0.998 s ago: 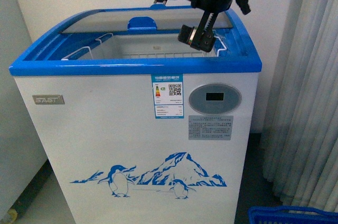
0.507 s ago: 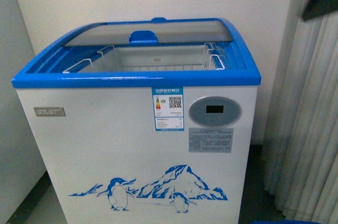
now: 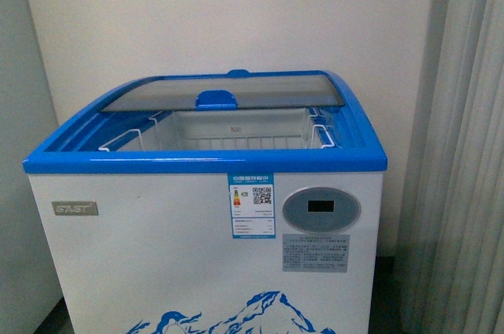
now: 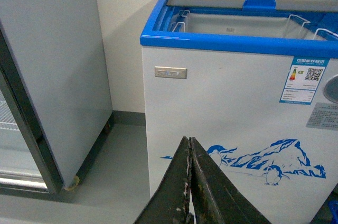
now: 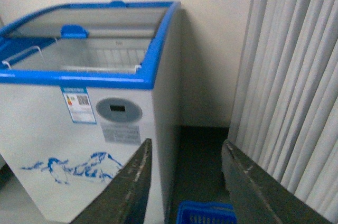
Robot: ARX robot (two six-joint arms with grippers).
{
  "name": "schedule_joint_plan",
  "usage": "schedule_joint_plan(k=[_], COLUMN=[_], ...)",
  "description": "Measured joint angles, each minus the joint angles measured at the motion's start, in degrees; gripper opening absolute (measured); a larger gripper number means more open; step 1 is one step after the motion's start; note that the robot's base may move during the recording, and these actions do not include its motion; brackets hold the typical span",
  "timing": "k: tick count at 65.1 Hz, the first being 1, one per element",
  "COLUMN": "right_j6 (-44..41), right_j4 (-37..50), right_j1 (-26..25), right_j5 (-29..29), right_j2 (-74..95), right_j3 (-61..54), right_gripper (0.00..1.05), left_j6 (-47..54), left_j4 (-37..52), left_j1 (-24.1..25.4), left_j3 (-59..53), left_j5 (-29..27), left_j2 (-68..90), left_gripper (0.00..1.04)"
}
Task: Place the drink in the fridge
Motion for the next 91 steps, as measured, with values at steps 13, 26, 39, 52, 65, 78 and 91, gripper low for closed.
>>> schedule_joint_plan(k=[13, 26, 39, 52, 65, 78, 91], right_j6=[-0.6, -0.7, -0.7, -0.7, -0.7, -0.7, -0.7], right_j4=[2.7, 4.1, 5.0, 5.6, 5.9, 6.3, 6.4], right_j1=[-0.1, -0.1, -0.1, -0.1, -0.1, -0.1, -0.1], right_j5=[-0.2, -0.2, -0.2, -0.2, -0.2, -0.2, -0.2], right_j2=[-4.3, -6.6, -8.7, -10.3, -11.5, -13.9, -14.7], right_j3=[-5.8, -10.1, -12.9, -15.3, -16.7, -19.2, -19.5], right_gripper=[0.02, 0.03, 0.03, 0.03, 0.03, 0.03, 0.03], left_j6=[0.0, 0.0, 0.0, 0.0, 0.0, 0.0, 0.0], left_j4=[0.0, 0.0, 0.0, 0.0, 0.0, 0.0, 0.0], left_j1=[0.0, 0.0, 0.0, 0.0, 0.0, 0.0, 0.0], left_j3=[0.0, 0.0, 0.0, 0.0, 0.0, 0.0, 0.0], left_j5=[0.0, 0.0, 0.0, 0.0, 0.0, 0.0, 0.0], left_j2=[0.0, 0.0, 0.0, 0.0, 0.0, 0.0, 0.0], left_gripper=[0.03, 0.03, 0.03, 0.03, 0.03, 0.03, 0.03])
